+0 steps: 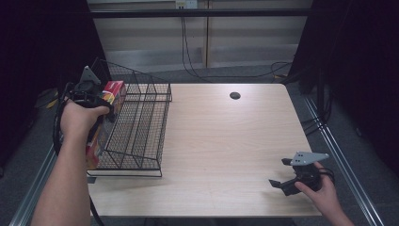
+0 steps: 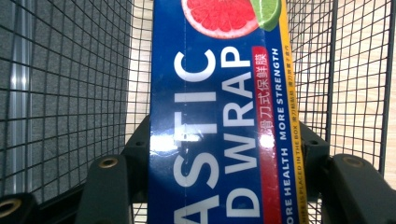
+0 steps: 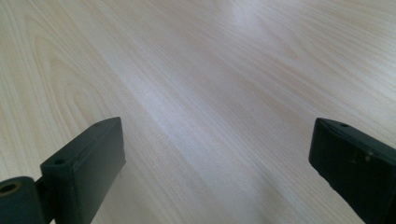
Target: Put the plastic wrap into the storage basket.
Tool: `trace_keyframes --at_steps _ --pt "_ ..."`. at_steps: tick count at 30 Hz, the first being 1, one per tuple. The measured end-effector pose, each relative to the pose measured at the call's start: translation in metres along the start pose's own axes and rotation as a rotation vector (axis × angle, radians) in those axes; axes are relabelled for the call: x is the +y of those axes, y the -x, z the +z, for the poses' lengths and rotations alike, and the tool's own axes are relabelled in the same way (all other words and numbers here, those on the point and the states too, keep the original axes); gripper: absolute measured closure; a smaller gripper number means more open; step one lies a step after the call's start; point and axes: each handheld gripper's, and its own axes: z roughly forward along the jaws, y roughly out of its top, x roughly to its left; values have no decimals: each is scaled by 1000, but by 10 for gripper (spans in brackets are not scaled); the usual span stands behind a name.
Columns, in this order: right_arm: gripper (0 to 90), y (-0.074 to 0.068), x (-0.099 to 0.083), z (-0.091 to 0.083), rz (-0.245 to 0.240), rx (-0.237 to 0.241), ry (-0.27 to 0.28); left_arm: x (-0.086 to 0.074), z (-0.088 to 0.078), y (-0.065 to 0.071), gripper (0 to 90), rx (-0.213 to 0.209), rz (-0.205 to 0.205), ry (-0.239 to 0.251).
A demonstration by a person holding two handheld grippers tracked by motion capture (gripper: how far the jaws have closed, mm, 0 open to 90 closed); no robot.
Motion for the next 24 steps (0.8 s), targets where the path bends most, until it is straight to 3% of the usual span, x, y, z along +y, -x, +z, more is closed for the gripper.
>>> trace_keyframes --at_steps 1,3,11,12,24 --pt "34 0 0 0 0 0 0 1 1 -1 409 3 15 -3" --pt "34 0 0 0 0 0 0 1 2 1 409 5 0 -5" --pt "34 0 0 1 -1 6 -2 3 3 1 406 15 7 -13" --pt "34 0 0 1 -2 5 -2 3 3 2 406 9 -20 -12" --pt "34 -1 0 2 -6 3 -5 5 6 3 403 22 -17 -26"
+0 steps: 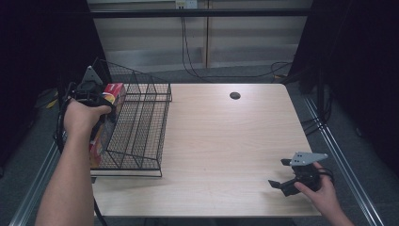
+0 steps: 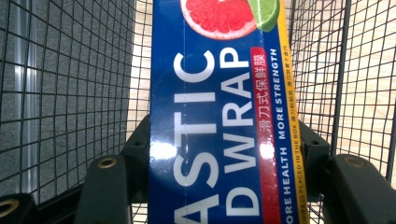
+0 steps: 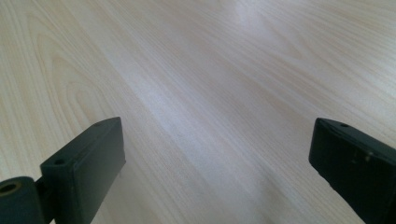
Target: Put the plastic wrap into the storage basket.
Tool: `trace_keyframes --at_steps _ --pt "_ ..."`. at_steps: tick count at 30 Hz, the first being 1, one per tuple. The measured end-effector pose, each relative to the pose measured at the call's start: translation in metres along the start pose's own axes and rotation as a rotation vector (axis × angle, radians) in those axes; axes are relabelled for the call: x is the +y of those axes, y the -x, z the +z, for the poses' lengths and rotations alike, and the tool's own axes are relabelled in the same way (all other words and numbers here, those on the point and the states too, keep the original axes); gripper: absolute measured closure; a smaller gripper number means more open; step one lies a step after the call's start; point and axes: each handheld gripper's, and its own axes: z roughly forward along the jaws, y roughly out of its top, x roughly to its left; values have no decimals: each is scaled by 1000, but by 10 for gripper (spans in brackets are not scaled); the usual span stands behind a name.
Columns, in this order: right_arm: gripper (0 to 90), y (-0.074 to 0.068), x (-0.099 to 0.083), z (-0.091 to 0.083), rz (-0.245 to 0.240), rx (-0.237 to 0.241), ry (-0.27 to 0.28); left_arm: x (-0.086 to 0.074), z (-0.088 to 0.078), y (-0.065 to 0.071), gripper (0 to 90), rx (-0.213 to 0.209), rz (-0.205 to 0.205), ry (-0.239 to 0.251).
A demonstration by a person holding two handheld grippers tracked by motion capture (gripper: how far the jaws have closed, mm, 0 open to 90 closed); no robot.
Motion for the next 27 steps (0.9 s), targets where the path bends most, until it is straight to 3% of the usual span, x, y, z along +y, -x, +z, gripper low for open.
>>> trace_keyframes --at_steps 6,11,16,22,25,27 --pt "34 0 0 0 -3 4 3 1 1 -1 400 3 -9 -2" --pt "34 0 0 0 -1 8 3 3 -1 1 379 38 -2 -7" --pt "34 0 0 -1 -2 9 0 3 -2 0 375 33 -11 -16" --pt "34 -1 0 -1 -3 10 0 7 -25 4 326 25 8 68" --pt "34 0 1 -1 -5 10 3 6 -31 10 306 -20 25 71" --pt "34 -1 1 -2 -7 4 4 6 -32 14 282 -21 42 79"
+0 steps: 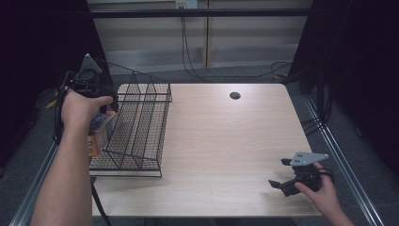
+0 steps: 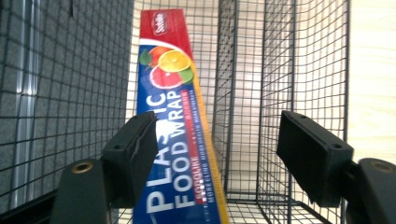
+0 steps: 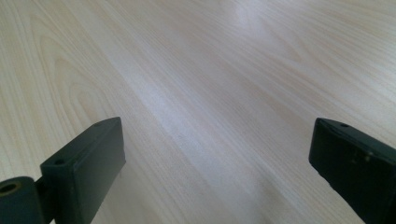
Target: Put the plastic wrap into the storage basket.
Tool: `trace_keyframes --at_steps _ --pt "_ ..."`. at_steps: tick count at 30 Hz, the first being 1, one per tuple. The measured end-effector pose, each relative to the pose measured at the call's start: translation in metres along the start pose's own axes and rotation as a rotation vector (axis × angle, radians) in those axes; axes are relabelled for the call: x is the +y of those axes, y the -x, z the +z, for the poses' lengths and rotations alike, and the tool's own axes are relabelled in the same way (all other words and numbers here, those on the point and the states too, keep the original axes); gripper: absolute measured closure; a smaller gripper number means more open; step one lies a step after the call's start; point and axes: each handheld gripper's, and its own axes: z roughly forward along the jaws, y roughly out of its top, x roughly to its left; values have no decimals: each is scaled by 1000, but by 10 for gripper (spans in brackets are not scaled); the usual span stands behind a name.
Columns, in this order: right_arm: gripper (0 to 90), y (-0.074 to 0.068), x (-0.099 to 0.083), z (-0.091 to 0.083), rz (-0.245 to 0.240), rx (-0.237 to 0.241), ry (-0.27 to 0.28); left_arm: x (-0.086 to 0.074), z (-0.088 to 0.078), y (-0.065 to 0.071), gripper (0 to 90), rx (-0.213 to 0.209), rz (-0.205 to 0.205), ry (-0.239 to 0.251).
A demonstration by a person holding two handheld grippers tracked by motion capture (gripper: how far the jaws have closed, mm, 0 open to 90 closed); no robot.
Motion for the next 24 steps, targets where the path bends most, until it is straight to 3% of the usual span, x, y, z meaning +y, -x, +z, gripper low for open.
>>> trace_keyframes --at_steps 12,24 --pt "33 0 1 0 1 1 4 1 -5 25 219 -61 45 58" --pt "34 0 1 0 -3 6 7 4 -2 59 183 -120 111 76"
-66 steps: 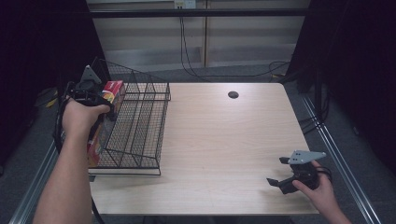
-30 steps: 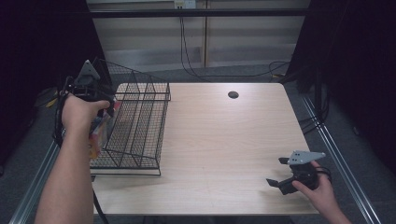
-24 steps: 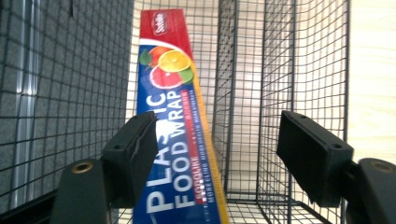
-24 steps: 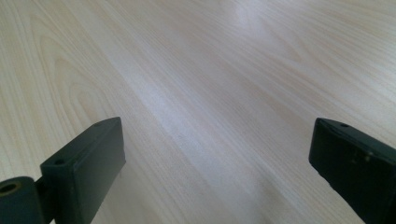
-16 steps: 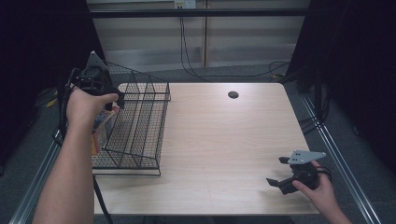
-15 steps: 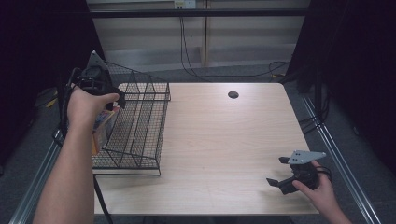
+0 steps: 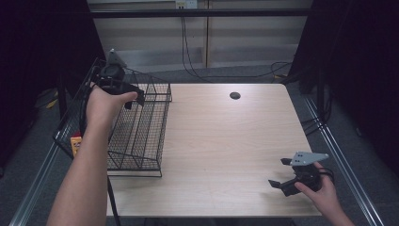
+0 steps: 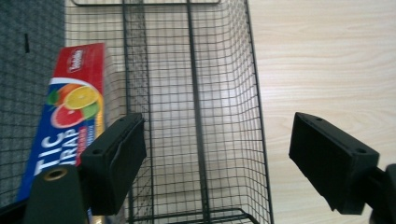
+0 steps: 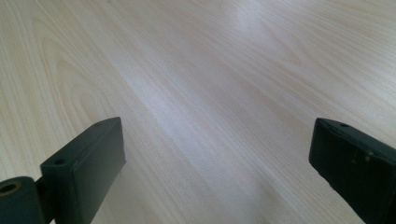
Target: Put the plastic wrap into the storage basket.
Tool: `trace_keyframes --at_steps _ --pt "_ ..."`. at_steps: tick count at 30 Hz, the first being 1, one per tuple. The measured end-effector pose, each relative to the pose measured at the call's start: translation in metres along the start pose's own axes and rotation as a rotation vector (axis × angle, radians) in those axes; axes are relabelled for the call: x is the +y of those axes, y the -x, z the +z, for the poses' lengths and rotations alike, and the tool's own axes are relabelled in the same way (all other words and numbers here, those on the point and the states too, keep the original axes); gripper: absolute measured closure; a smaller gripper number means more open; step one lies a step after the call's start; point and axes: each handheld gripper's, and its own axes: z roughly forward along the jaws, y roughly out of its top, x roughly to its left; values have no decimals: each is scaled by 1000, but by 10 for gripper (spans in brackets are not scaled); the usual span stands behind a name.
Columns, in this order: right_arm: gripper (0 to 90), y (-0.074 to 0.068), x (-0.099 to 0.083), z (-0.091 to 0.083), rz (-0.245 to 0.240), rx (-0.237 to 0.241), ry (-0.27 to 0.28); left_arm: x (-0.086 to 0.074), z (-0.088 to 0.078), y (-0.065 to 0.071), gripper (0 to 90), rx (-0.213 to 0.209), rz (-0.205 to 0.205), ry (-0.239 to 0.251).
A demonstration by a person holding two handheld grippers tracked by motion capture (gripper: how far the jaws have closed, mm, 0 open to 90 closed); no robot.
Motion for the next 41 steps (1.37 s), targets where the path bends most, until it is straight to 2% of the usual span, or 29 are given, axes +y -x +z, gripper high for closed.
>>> trace_keyframes --at_steps 8,20,41 --pt "34 0 0 0 0 -2 3 2 10 12 175 -36 10 20" --pt "33 0 0 -1 -3 -6 4 1 32 32 159 -69 48 4" --pt "34 0 0 -1 -1 -3 4 -2 49 61 142 -121 113 17"
